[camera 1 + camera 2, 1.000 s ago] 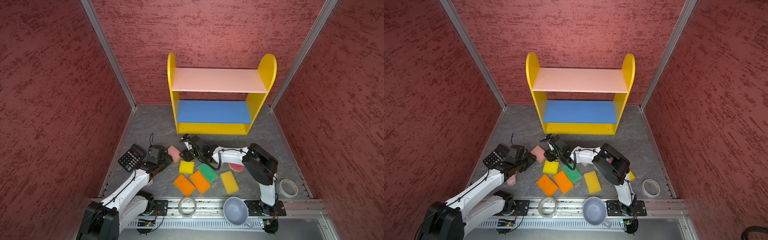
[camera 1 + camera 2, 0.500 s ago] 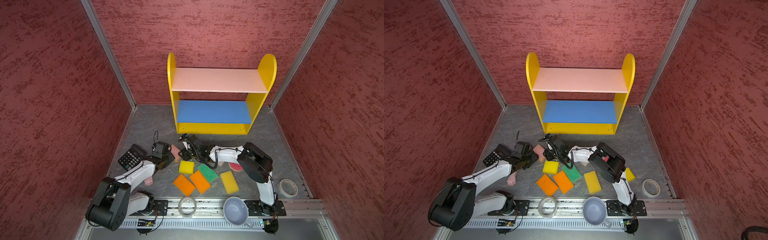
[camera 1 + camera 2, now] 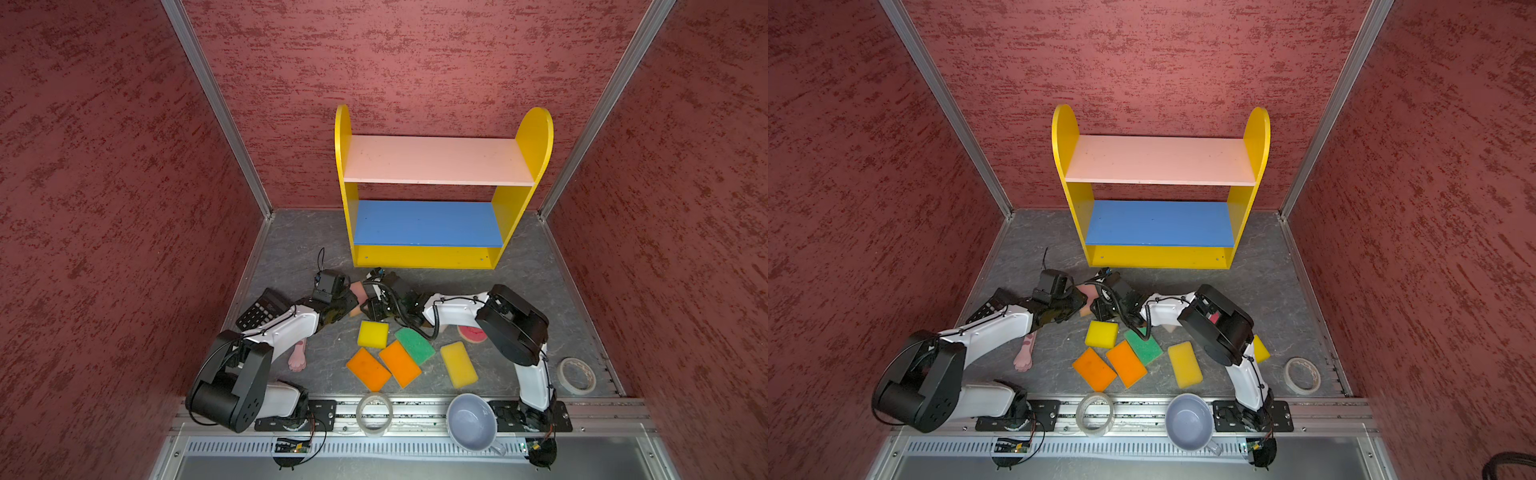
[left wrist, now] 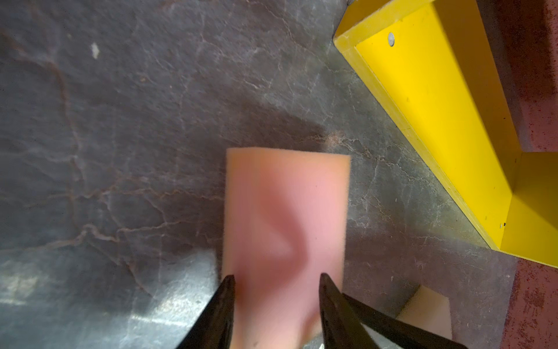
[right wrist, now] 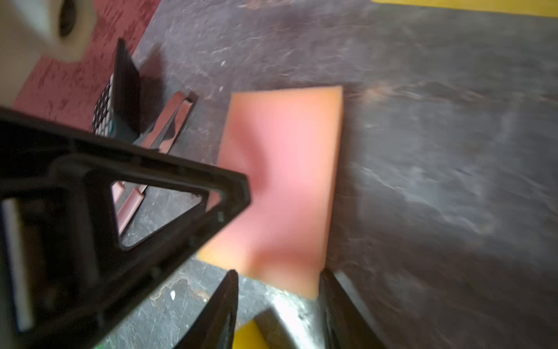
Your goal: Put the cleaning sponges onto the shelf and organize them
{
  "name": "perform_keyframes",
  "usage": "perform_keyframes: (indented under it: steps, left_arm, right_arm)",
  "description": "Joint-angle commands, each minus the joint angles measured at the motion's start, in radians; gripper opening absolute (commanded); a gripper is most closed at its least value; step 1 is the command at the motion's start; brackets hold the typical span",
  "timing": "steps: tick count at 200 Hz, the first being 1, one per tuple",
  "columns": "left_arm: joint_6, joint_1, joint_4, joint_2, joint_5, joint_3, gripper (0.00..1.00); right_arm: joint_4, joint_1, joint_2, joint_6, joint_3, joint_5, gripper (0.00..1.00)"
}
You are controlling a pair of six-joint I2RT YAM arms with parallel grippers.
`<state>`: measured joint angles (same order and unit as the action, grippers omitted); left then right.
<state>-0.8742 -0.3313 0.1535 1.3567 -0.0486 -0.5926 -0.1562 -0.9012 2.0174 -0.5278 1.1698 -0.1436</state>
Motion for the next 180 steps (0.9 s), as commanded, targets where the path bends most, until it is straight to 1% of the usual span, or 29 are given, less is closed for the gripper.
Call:
perform_keyframes:
  steps: [1,35,77,103,124,135,145,172,180]
  left_arm:
    - [0.015,-0.005,-0.017,-0.028,-0.007,0.026,0.46]
    - [0.014,-0.002,-0.029,-0.024,-0.001,0.045,0.46]
    - [0.035,0.002,-0.037,0.009,-0.015,0.028,0.45]
    - [0.047,0.003,-0.056,0.033,-0.027,0.017,0.45]
    - [0.047,0.004,-0.068,0.066,-0.048,0.001,0.44]
    - [0.047,0.002,-0.089,0.08,-0.065,-0.002,0.43]
    - [0.046,0.001,-0.105,0.093,-0.076,-0.007,0.43]
    - [0.04,-0.001,-0.114,0.106,-0.093,-0.018,0.42]
    - [0.041,-0.004,-0.113,0.101,-0.097,-0.019,0.42]
  right_arm:
    - [-0.041,0.033,-0.052,-0.056,-0.037,0.068,0.47]
    - [-0.048,0.039,-0.03,-0.061,-0.025,0.04,0.48]
    - [-0.101,0.038,0.035,-0.117,0.015,-0.048,0.48]
    - [-0.101,0.032,0.058,-0.135,0.035,-0.068,0.46]
    - [-0.093,0.025,0.067,-0.133,0.039,-0.077,0.4]
    - [-0.088,0.023,0.07,-0.136,0.041,-0.078,0.34]
    - [-0.091,0.021,0.07,-0.144,0.037,-0.079,0.28]
    - [-0.079,0.019,0.056,-0.144,0.03,-0.07,0.01]
    - [-0.075,0.019,0.045,-0.141,0.023,-0.052,0.0]
